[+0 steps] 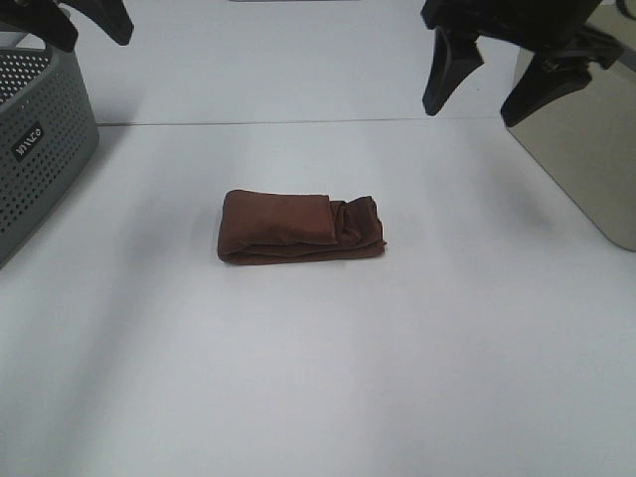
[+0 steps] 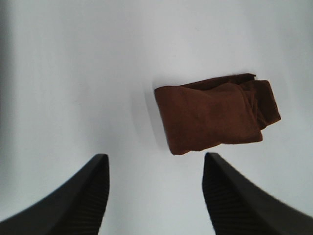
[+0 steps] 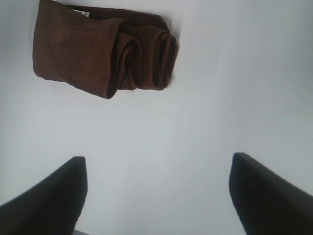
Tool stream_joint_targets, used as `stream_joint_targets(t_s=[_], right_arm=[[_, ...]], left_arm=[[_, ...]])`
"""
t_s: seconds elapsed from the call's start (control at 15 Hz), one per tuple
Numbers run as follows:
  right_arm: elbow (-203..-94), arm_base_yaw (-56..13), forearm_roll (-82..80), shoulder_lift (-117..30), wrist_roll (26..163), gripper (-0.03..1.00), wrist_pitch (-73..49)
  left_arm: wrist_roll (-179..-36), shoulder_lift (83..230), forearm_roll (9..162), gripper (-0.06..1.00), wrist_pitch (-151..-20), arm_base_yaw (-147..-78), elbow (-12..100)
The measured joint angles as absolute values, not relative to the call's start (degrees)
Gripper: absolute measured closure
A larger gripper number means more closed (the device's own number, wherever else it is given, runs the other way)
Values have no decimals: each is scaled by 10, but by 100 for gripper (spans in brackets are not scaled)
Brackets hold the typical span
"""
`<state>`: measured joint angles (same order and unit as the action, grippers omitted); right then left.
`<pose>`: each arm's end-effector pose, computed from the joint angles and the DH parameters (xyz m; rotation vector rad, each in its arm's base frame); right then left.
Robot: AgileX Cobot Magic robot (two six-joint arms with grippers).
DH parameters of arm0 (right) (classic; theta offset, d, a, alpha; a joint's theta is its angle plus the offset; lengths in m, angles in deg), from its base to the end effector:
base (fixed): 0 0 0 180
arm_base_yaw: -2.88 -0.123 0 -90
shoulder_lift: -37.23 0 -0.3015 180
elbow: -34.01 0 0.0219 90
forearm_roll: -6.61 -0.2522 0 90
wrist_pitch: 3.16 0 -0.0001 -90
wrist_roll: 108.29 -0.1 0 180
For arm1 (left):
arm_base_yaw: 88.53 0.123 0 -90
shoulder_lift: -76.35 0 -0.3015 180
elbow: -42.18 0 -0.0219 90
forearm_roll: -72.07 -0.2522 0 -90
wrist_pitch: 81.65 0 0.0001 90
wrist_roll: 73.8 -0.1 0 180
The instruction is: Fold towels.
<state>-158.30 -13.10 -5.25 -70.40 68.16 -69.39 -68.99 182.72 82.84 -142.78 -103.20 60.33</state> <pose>0.3565 0.1217 0.3158 -0.2325 2.8276 0.3628 0.3704 -0.1139 0.3575 0.1656 2.6180 -0.3672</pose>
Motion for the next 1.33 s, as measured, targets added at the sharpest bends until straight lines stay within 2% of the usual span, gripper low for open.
stream_joint_targets(t_s=[0.33,0.6,1.0,1.07,1.33], right_arm=[[-1451,-131,-7,-542,668,21,-722],[-1332,-131,14,-385,668,21,-723],[-1158,-131,37,-98,668,21,-725],[-1128,-131,38,-27,674,21,-725],[-1062,-131,38,143,709,21,-716]], left_arm=[[-690,1722,769,39,-1509,-1035,602],[-692,1592,763,39,-1511,-1035,513],[-688,1277,761,39,-1513,-1035,217],[-697,1173,762,39,-1514,-1035,159],[-755,952,768,39,-1515,-1035,66]])
